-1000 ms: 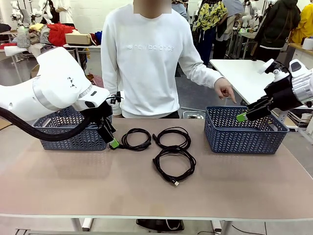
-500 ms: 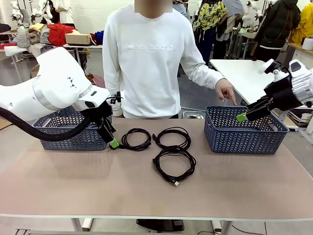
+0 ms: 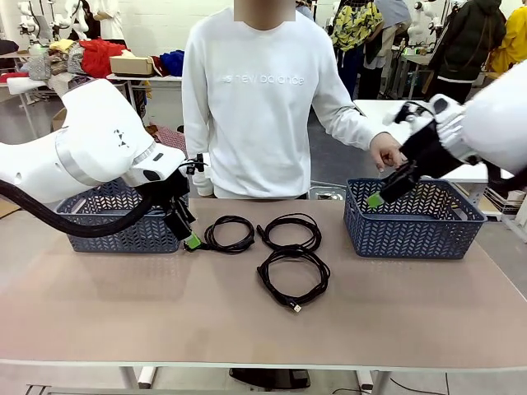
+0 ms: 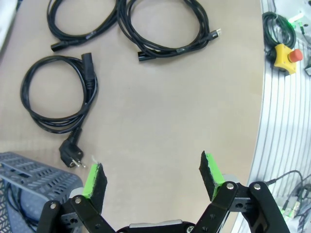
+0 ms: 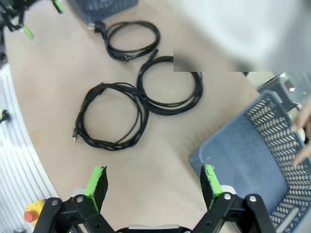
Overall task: Organize the cables according to human instructions.
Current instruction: Pick up a bundle of cables and place it in the basket indicated by the human.
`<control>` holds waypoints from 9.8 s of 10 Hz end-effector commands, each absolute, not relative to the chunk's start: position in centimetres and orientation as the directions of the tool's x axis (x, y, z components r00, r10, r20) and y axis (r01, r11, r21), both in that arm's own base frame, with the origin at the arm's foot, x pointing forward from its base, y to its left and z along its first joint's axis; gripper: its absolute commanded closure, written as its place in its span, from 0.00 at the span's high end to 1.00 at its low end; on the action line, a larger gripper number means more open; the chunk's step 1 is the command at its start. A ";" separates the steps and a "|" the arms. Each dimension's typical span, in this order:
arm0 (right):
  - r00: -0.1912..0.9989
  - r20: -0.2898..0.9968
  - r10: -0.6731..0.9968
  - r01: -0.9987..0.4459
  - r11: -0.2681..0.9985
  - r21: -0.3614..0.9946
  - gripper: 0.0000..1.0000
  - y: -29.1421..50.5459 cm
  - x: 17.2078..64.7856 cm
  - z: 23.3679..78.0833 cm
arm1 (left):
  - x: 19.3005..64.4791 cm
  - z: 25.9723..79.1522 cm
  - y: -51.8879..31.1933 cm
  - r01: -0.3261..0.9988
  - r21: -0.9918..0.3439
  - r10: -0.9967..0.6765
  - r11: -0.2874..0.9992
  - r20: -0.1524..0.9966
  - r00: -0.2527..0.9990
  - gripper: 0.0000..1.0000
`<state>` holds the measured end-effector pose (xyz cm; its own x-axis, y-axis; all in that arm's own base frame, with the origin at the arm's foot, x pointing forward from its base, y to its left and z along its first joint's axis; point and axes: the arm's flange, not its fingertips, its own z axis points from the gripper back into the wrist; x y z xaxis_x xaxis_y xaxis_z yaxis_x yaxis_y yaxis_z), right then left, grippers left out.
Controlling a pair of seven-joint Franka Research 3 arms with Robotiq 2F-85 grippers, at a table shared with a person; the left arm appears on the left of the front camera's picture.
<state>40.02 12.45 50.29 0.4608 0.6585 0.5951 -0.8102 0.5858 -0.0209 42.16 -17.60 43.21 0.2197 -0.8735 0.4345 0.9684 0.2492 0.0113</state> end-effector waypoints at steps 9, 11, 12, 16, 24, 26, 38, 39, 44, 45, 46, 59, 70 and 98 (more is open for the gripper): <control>0.507 0.440 0.741 -0.838 0.544 0.051 1.00 25.0 43.5 43.9 | 42.2 43.3 -17.6 0.968 0.014 -0.873 0.252 0.434 0.221 1.00; 0.488 0.434 0.757 -0.852 0.520 0.051 1.00 25.0 42.9 43.6 | 42.2 43.3 -17.6 0.968 0.014 -0.873 0.252 0.434 0.221 1.00; 0.488 0.434 0.757 -0.852 0.520 0.051 1.00 25.0 42.9 43.6 | 42.2 43.3 -17.6 0.968 0.014 -0.873 0.252 0.434 0.221 1.00; 0.488 0.434 0.757 -0.852 0.520 0.051 1.00 25.0 42.9 43.6 | 42.2 43.3 -17.6 0.968 0.014 -0.873 0.252 0.434 0.221 1.00; 0.542 0.453 0.707 -0.827 0.545 0.139 1.00 31.3 41.3 37.8 | 42.2 43.3 -17.6 0.968 0.014 -0.873 0.252 0.434 0.221 1.00; 0.548 0.419 0.724 -0.829 0.536 0.159 1.00 32.8 41.2 36.3 | 42.2 43.3 -17.6 0.968 0.014 -0.873 0.252 0.434 0.221 1.00; 0.531 0.218 0.819 -0.846 0.499 0.185 1.00 36.6 41.2 32.3 | 42.2 43.3 -17.6 0.968 0.014 -0.873 0.252 0.434 0.221 1.00; 0.532 0.201 0.823 -0.845 0.501 0.186 1.00 36.8 41.3 32.0 | 42.2 43.3 -17.6 0.968 0.014 -0.873 0.252 0.434 0.221 1.00; 0.541 0.141 0.829 -0.838 0.517 0.175 1.00 37.6 41.4 30.9 | 42.2 43.3 -17.6 0.968 0.014 -0.873 0.252 0.434 0.221 1.00; 0.544 0.134 0.829 -0.836 0.521 0.172 1.00 37.7 41.5 30.8 | 42.2 43.3 -17.6 0.968 0.014 -0.873 0.252 0.434 0.221 1.00; 0.551 0.115 0.826 -0.832 0.533 0.158 1.00 37.8 41.6 30.8 | 42.2 43.3 -17.6 0.968 0.014 -0.873 0.252 0.434 0.221 1.00; 0.563 0.067 0.824 -0.824 0.554 0.120 0.26 38.4 41.7 30.8 | 42.2 43.3 -17.6 0.968 0.014 -0.873 0.252 0.434 0.221 1.00; 0.506 0.044 0.862 -0.862 0.506 0.009 0.00 34.9 37.8 38.6 | 42.2 43.3 -17.6 0.968 0.014 -0.873 0.252 0.434 0.221 1.00; 0.298 0.041 0.954 -0.949 0.301 -0.094 0.13 10.8 48.3 48.4 | 42.2 43.3 -17.6 0.968 0.014 -0.873 0.252 0.434 0.221 1.00</control>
